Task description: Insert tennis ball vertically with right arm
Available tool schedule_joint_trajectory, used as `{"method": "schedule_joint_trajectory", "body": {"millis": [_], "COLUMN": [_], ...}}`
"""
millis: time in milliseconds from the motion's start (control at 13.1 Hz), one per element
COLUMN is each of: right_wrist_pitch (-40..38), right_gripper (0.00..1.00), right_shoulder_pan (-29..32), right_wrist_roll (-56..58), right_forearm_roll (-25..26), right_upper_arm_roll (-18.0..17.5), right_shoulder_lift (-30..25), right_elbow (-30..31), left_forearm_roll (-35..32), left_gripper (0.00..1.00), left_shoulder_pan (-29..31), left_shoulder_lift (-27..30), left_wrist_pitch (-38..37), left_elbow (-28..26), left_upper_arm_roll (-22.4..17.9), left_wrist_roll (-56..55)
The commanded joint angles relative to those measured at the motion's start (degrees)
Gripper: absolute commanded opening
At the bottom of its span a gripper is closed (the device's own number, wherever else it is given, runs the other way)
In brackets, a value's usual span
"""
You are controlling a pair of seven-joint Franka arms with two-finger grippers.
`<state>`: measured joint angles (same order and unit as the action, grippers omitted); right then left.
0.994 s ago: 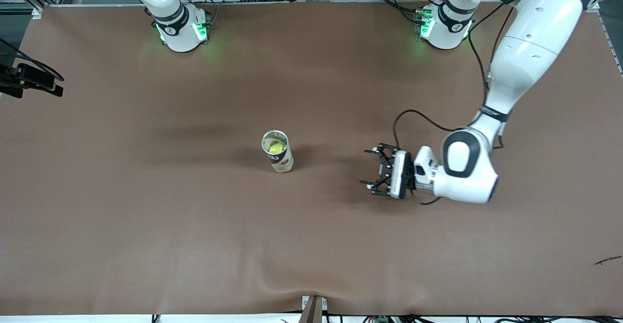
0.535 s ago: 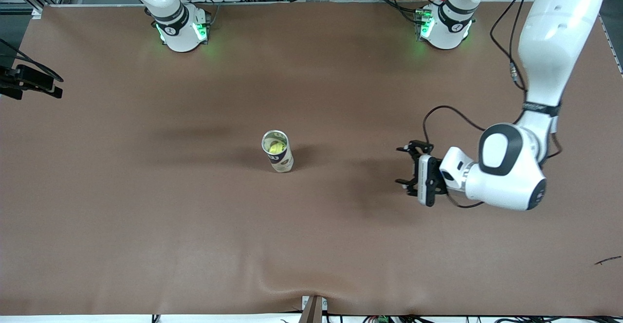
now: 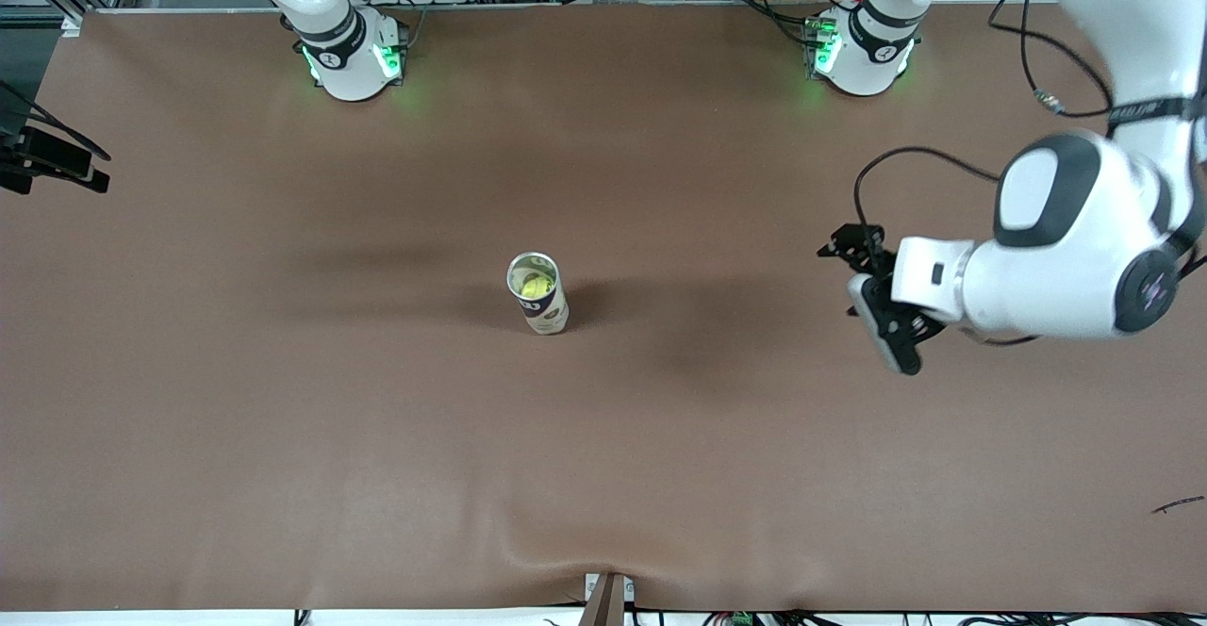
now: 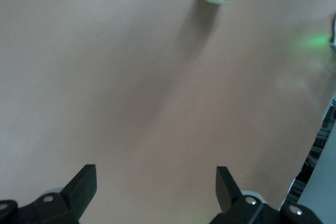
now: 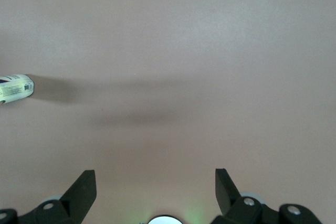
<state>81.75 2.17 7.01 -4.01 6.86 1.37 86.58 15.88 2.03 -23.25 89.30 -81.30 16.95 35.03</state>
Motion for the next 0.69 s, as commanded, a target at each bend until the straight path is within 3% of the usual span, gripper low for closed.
{"method": "schedule_joint_trajectory", "body": {"millis": [0,306,612], "right_wrist_pitch": [-0.1,-0.02,-0.02], "right_gripper": [1.0,1.0,1.0], "right_shoulder_pan": [0.12,0.12,-0.06], "right_wrist_roll": [0.02,0.02,0.02], "right_forearm_roll": [-0.65,-0.38,-0.12], "right_upper_arm_roll": [-0.18,-0.18,-0.27], "right_shoulder_lift": [-0.32,-0.23,-0.23], "right_elbow": [-0.27,-0.27,-0.27], "left_forearm_roll": [-3.38,-6.39,-12.07], "left_gripper": [1.0,1.0,1.0], "left_shoulder_pan": [-4.3,-5.37,-8.43], "left_shoulder_lift": [5.83,11.8,18.49], "left_wrist_pitch": [-2.11,-4.92,-9.14], "left_elbow": [-2.1,-4.91,-6.85], "left_upper_arm_roll": [-5.69,-10.0,-10.28], "left_wrist_roll": [-6.89,-20.4,-39.47]}}
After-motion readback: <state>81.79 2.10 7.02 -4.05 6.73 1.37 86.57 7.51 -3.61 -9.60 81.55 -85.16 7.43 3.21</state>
